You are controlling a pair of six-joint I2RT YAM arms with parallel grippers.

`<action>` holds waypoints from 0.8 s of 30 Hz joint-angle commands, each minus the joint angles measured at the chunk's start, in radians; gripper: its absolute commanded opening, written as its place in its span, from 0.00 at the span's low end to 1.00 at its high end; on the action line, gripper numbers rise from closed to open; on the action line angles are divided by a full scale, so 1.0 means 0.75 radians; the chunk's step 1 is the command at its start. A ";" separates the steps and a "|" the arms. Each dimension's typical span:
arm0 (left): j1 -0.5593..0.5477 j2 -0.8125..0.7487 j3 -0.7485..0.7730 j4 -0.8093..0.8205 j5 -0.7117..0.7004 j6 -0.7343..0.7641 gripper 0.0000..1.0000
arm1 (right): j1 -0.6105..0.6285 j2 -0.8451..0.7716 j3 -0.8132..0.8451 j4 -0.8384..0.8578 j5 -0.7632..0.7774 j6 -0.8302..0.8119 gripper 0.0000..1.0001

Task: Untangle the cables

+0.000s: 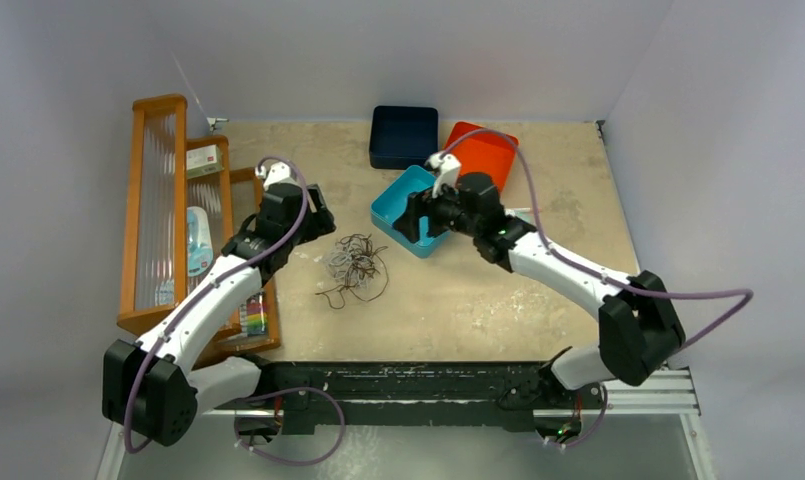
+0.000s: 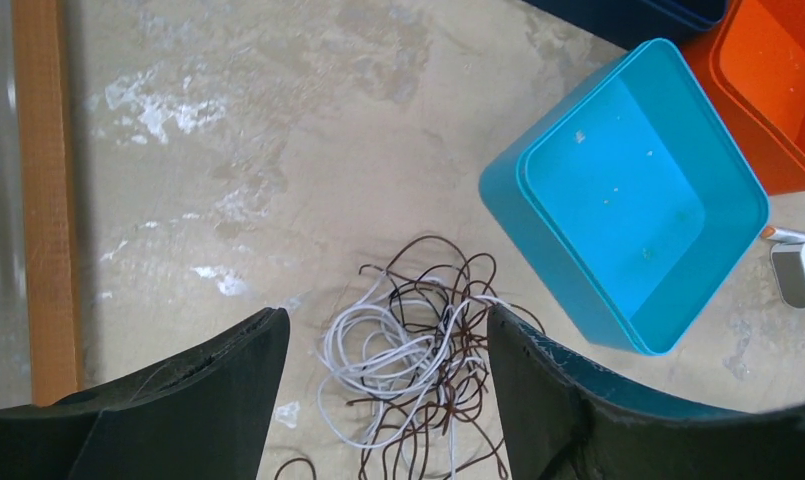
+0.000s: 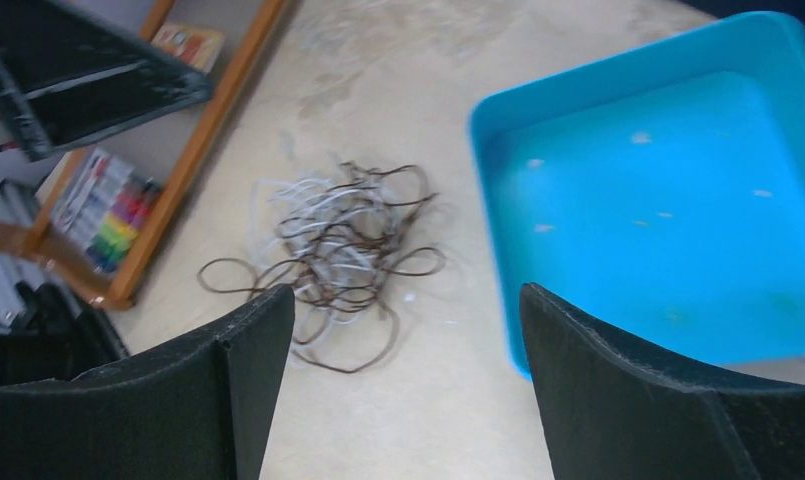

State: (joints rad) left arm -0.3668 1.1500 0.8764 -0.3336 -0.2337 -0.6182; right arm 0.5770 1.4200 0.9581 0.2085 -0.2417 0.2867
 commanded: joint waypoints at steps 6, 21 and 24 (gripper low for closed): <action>0.002 -0.092 -0.150 0.072 -0.007 -0.096 0.67 | 0.229 0.226 0.108 0.065 -0.020 0.017 0.79; 0.002 0.063 -0.268 0.218 0.010 -0.090 0.60 | 0.233 0.230 0.122 -0.013 0.007 -0.022 0.77; 0.002 0.090 -0.296 0.277 0.015 -0.087 0.60 | 0.233 0.229 0.112 -0.026 -0.012 -0.027 0.77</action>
State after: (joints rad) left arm -0.3668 1.2018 0.6720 -0.2424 -0.2352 -0.6937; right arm 0.7525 1.6348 1.0241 0.1921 -0.2302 0.2863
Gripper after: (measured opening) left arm 0.605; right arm 0.768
